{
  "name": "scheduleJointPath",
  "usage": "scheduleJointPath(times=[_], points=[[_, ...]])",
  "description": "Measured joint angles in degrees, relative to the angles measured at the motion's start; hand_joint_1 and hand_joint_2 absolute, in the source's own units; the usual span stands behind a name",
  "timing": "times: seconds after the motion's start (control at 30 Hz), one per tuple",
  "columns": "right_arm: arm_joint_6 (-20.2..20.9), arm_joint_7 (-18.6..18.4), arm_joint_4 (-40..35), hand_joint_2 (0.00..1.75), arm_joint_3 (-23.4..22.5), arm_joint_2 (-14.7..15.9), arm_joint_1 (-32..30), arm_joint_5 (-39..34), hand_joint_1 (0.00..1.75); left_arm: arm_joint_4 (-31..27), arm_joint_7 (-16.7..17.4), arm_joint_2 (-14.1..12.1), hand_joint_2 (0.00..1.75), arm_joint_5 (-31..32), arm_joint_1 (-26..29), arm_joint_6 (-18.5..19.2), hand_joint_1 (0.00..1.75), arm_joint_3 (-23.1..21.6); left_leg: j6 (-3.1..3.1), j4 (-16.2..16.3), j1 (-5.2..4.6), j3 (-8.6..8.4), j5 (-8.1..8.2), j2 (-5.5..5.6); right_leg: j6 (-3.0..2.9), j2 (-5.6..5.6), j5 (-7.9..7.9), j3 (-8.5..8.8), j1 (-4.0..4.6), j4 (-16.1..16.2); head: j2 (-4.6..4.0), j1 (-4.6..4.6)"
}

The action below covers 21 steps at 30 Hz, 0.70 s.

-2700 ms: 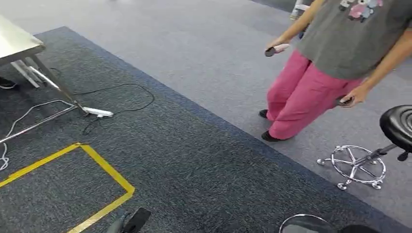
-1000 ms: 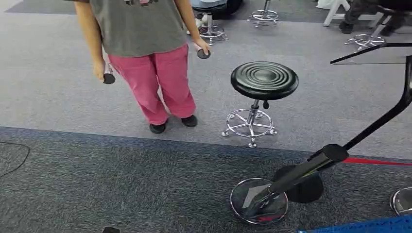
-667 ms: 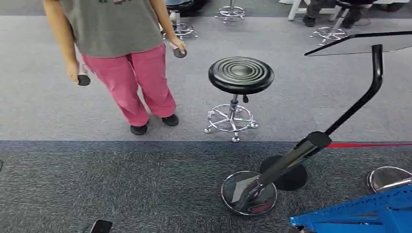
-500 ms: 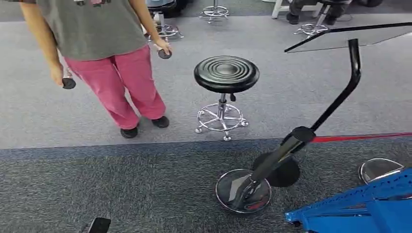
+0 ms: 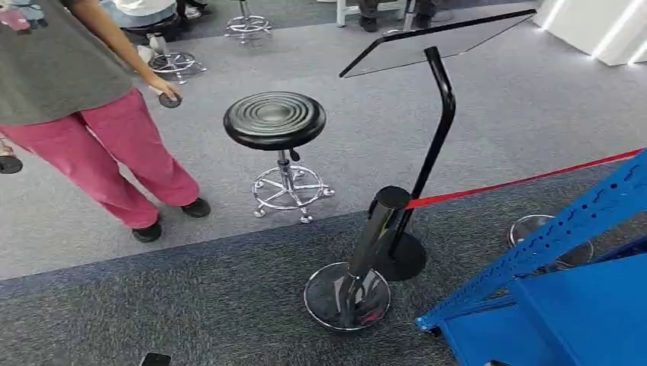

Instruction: Take the parts from the cabinet and place them on the table.

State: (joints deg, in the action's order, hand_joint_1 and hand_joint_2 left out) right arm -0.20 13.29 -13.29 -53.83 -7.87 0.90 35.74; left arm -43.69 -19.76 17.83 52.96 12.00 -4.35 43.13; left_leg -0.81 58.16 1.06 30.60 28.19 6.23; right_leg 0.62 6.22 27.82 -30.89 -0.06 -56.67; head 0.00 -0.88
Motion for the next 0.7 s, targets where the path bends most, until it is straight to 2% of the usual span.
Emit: scheduleJointPath(times=[0.03,0.07,0.1,0.13,0.17,0.2,0.23,0.27,0.3,0.33,0.37,0.4,0.43,0.47,0.5,0.53,0.57,0.63,0.67,0.7], points=[[-0.1,0.0,0.0,0.0,-0.1,0.1,0.1,0.0,0.0,0.3,-0.2,0.1,0.0,0.2,-0.2,0.0,0.0,0.3,0.22,-1.1,0.02,-0.16,0.15,-0.51,0.26,0.82,-0.06,-0.51,-0.27,-0.1,0.0,0.22],[-0.1,-0.1,0.0,0.0,-0.1,0.1,0.0,0.0,0.0,0.6,-0.2,0.1,0.0,0.3,-0.5,-0.1,0.0,0.6,0.24,-0.8,-0.19,-0.08,0.23,-0.94,0.76,1.48,-0.25,-0.9,-0.57,0.0,0.0,0.16],[-0.1,-0.1,0.0,0.0,-0.2,0.1,-0.3,0.0,0.0,0.7,-0.3,0.0,0.0,0.5,-0.8,-0.1,0.0,0.7,0.12,-0.8,-0.41,-0.07,0.18,-1.46,1.24,2.04,-0.47,-1.09,-0.82,0.2,0.0,0.24],[-0.2,-0.3,0.1,0.0,-0.2,0.1,-0.5,-0.1,0.0,0.8,-0.5,0.1,0.0,0.7,-1.0,-0.3,0.0,1.0,-0.25,-1.5,-0.29,-0.33,-0.15,-2.2,1.77,2.76,-0.56,-1.75,-0.7,0.4,-0.02,0.18],[-0.2,-0.3,0.1,0.0,-0.3,0.1,-0.6,-0.1,0.0,1.1,-0.6,0.1,0.0,1.1,-1.3,-0.3,0.0,1.2,-0.39,-2.3,0.09,-0.73,-0.6,-3.3,1.74,-0.13,-0.03,-1.82,-0.76,-0.5,0.0,0.22],[-0.4,-0.3,0.1,0.0,-0.3,0.2,-0.5,-0.1,0.0,1.3,-0.9,0.1,0.0,1.2,-1.4,-0.4,0.0,1.4,-0.72,-2.5,0.07,-0.82,-0.63,-3.96,1.95,-3.25,1.72,-2.92,-0.49,-2.5,-0.02,-0.24],[-0.4,-0.3,0.1,0.0,-0.3,0.2,-0.2,-0.1,0.0,1.6,-1.0,0.1,0.0,1.4,-1.4,-0.4,0.0,1.7,-0.75,-2.5,0.04,-0.81,-0.58,-5.01,2.22,-4.84,4.14,-4.94,-0.53,-6.3,0.0,-0.59],[-0.3,-0.4,0.1,0.0,-0.3,0.2,0.0,-0.1,0.0,2.0,-1.0,0.1,0.0,1.5,-1.4,-0.4,0.0,2.1,-0.83,-2.4,-0.04,-0.79,-0.46,-6.14,2.54,-5.58,6.69,-7.5,-0.65,-11.4,0.0,-0.39],[-0.3,-0.4,0.1,0.0,-0.3,0.2,0.1,-0.1,0.0,2.2,-1.0,0.2,0.0,1.6,-1.4,-0.4,0.0,2.3,-0.83,-2.4,-0.06,-0.74,-0.42,-7.22,2.85,-5.79,8.51,-9.78,-0.78,-16.0,0.0,-0.44],[-0.3,-0.4,0.1,0.0,-0.3,0.2,-0.1,-0.1,0.0,2.4,-1.0,0.1,0.0,1.6,-1.6,-0.4,0.0,2.4,-0.72,-2.4,-0.05,-0.76,-0.35,-8.05,3.06,-5.9,8.79,-10.8,-0.88,-18.2,0.0,-0.48],[-0.4,-0.4,0.1,0.0,-0.4,0.2,-0.2,-0.1,0.0,2.6,-1.0,0.1,0.0,1.6,-1.7,-0.4,0.0,2.6,-0.6,-2.4,-0.02,-0.78,-0.26,-8.86,3.22,-6.03,7.67,-10.26,-1.01,-17.4,0.0,-0.5],[-0.4,-0.4,0.1,0.0,-0.4,0.3,-0.4,-0.1,0.0,2.7,-1.0,0.1,0.0,1.6,-1.7,-0.4,0.0,2.7,-0.41,-2.4,0.02,-1.05,-0.13,-9.52,3.34,-6.34,5.45,-8.26,-1.11,-13.8,0.0,-0.48],[-0.4,-0.4,0.1,0.0,-0.5,0.4,-0.4,0.0,0.0,2.9,-1.0,0.2,0.0,1.6,-1.8,-0.4,0.0,2.8,-0.16,-2.4,0.1,-1.27,0.04,-10.25,3.35,-6.96,3.03,-5.29,-1.18,-8.5,0.0,-0.48],[-0.5,-0.4,0.1,0.0,-0.5,0.6,-0.3,0.0,0.0,3.1,-1.1,0.1,0.0,1.6,-2.0,-0.4,0.0,2.9,0.17,-2.3,0.13,-1.59,0.27,-10.92,3.34,-8.44,0.86,-1.86,-1.21,-2.6,0.0,-0.5],[-0.5,-0.4,0.1,0.0,-0.5,0.5,-0.2,0.1,0.0,3.2,-1.1,0.0,0.0,1.6,-2.1,-0.4,0.0,3.0,0.65,-2.1,-0.37,-1.78,0.62,-11.38,3.0,-11.52,0.83,-0.49,-1.04,0.2,0.0,-0.72],[-0.5,-0.4,0.1,0.0,-0.5,0.5,0.0,0.2,0.0,3.4,-1.2,0.0,0.0,1.6,-2.2,-0.5,0.0,3.1,1.03,-1.9,-0.49,-1.88,0.87,-11.78,2.37,-10.65,0.33,0.03,-1.05,0.1,0.0,-0.42],[-0.5,-0.3,0.1,0.0,-0.4,0.5,-0.1,0.3,0.0,3.5,-1.2,-0.1,0.0,1.6,-2.6,-0.6,0.0,3.3,1.3,-2.0,-0.51,-2.14,0.77,-12.18,1.94,-9.98,0.39,-0.18,-0.95,-0.1,0.0,-0.02],[-0.5,-0.3,0.1,0.0,-0.4,0.5,-0.3,0.5,0.0,3.8,-1.2,-0.1,0.0,1.7,-2.9,-0.6,0.0,3.5,1.78,-2.1,-0.31,-2.42,0.81,-13.16,1.27,-8.99,0.42,-1.15,-0.78,-0.3,0.0,-0.13],[-0.6,-0.2,0.1,0.0,-0.4,0.5,-0.3,0.5,0.0,3.9,-1.3,-0.1,0.0,1.7,-3.0,-0.7,0.0,3.6,2.4,-1.9,-0.01,-2.36,1.42,-12.6,0.7,-8.29,0.15,-0.47,-1.12,0.0,0.0,-0.15],[-0.6,-0.1,0.1,0.0,-0.4,0.5,-0.2,0.7,0.0,4.1,-1.4,-0.2,0.0,1.7,-3.1,-0.8,0.0,3.7,2.52,-0.2,0.11,-1.89,2.98,-9.79,0.35,-7.74,-0.02,-0.51,-1.1,-0.1,0.0,0.2]])
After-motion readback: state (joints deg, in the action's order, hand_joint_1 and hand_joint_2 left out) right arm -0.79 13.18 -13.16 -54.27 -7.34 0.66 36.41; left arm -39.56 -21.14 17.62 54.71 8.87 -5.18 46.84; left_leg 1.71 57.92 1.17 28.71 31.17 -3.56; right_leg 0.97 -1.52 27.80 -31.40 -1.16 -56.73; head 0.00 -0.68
